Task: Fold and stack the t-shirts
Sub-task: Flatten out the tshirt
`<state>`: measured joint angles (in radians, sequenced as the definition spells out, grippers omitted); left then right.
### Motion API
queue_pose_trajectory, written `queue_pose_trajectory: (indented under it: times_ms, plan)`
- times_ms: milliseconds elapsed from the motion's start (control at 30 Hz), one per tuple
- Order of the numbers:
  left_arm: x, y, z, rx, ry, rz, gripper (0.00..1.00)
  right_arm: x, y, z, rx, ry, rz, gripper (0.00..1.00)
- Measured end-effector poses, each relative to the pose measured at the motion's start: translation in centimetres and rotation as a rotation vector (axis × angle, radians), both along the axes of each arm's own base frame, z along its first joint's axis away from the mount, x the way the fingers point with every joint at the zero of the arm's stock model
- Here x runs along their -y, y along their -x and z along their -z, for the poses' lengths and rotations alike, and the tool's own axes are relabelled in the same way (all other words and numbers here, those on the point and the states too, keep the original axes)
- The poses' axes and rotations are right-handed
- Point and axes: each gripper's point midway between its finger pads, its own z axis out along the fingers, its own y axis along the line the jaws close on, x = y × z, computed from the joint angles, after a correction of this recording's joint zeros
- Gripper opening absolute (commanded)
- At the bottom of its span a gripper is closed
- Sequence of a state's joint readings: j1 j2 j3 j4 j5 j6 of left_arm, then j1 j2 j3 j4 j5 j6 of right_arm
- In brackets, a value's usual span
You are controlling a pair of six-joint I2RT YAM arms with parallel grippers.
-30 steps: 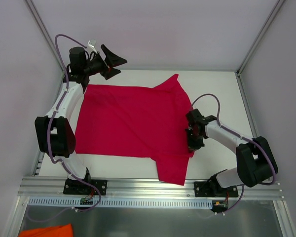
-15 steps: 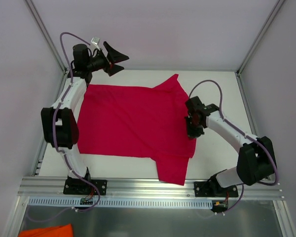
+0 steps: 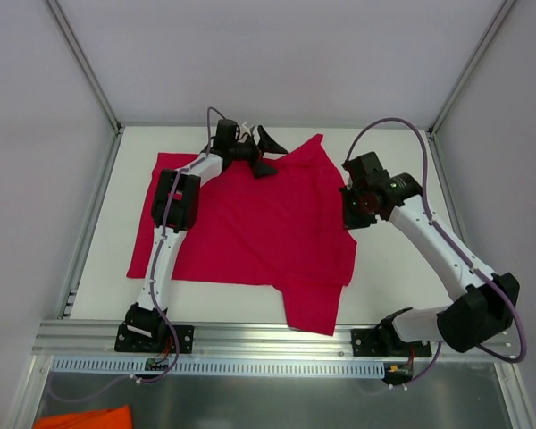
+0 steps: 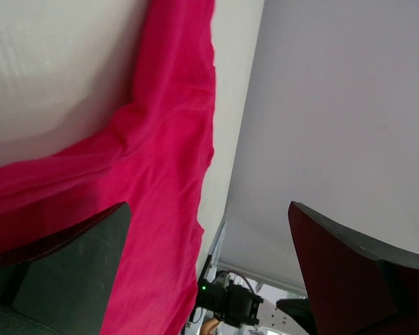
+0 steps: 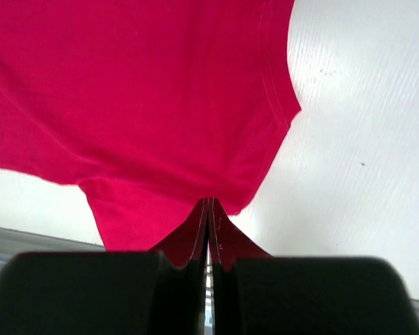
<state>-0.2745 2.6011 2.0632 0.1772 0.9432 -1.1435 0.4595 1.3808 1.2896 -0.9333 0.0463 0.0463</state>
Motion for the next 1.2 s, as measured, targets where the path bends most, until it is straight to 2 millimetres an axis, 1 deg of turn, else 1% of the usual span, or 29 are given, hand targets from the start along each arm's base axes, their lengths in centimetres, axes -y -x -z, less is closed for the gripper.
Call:
queue_pose_trajectory:
  times_ms: [67,133,300,367,467,567,633,800,900,1000,1067,1133,1200]
  plan:
    - [0.3,0.2,1.5,-0.029,-0.003,0.005,0.99,0.5,1.2,-0.5,0.009,-0.007,0.002,0.01]
    - [0.4,0.3,2.0,-0.038,-0.004,0.006,0.99,1.0,2.5,-0.7,0.009,-0.011,0.008,0.01]
    - [0.5,0.2,1.8,-0.014,0.001,0.008,0.99,1.8,5.0,-0.6,-0.002,-0.019,0.023,0.01]
    - [0.5,0.2,2.0,-0.013,-0.001,0.009,0.99,1.9,5.6,-0.5,-0.008,-0.022,0.026,0.01]
    - [0.2,1.2,3.0,-0.001,-0.019,0.019,0.99,2.0,6.2,-0.6,-0.007,-0.030,0.036,0.01]
    - [-0.3,2.9,3.1,0.004,-0.052,0.029,0.99,1.9,6.4,-0.9,0.005,-0.042,0.041,0.01]
    - [-0.5,3.7,3.0,0.011,-0.080,0.042,0.99,1.9,6.5,-0.7,0.009,-0.046,0.038,0.01]
    - [-1.1,4.4,3.1,0.031,-0.145,0.058,0.99,1.9,7.1,0.9,-0.024,-0.037,0.028,0.01]
    - [-1.9,4.7,3.0,0.046,-0.205,0.047,0.98,1.7,7.0,1.3,-0.033,-0.039,0.022,0.01]
    - [-3.4,4.2,1.9,0.087,-0.301,-0.006,0.99,1.3,6.5,1.5,-0.032,-0.043,0.009,0.01]
    - [-5.1,3.3,0.1,0.130,-0.373,-0.071,0.99,0.9,6.2,1.8,-0.039,-0.049,-0.004,0.01]
    - [-7.3,2.5,-2.0,0.165,-0.448,-0.156,0.99,0.5,6.1,1.9,-0.042,-0.057,-0.020,0.01]
    - [-9.9,2.4,-4.0,0.173,-0.508,-0.241,0.99,0.2,5.8,2.0,-0.038,-0.063,-0.034,0.01]
